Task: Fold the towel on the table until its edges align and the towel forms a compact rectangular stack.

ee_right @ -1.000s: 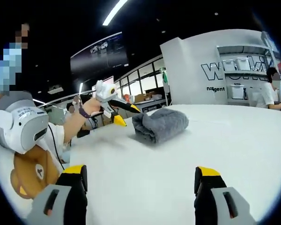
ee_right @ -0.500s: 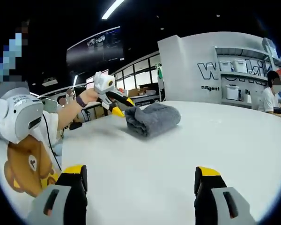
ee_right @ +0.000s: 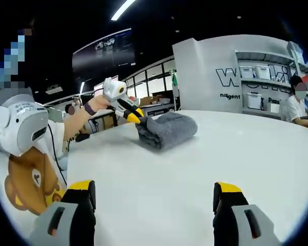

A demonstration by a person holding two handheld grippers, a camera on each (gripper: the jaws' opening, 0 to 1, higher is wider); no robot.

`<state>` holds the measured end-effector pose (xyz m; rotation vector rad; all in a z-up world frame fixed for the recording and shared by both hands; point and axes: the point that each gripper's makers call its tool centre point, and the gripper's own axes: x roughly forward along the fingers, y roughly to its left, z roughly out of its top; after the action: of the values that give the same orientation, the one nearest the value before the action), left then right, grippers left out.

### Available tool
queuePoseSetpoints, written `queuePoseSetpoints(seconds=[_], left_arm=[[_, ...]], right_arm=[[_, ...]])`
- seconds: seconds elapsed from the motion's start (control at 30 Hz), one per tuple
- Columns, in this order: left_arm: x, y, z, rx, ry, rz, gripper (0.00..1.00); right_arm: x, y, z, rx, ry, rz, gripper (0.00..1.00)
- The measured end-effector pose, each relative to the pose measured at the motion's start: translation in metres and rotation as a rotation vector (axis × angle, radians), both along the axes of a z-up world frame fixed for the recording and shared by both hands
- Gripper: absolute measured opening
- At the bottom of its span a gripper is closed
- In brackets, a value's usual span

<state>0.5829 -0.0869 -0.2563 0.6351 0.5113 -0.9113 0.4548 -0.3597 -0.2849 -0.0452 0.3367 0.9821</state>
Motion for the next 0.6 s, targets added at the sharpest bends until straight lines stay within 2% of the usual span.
queuePoseSetpoints(seconds=[0.3, 0.6], left_arm=[[-0.005, 0.014, -0.02, 0.014, 0.031, 0.013, 0.13], [-0.007, 0.02, -0.043, -0.03, 0.068, 0.044, 0.11]], right_arm=[[-0.002, 0.003, -0.001, -0.001, 0.001, 0.011, 0.99], [-0.003, 0.005, -0.004, -0.006, 0.009, 0.012, 0.99]])
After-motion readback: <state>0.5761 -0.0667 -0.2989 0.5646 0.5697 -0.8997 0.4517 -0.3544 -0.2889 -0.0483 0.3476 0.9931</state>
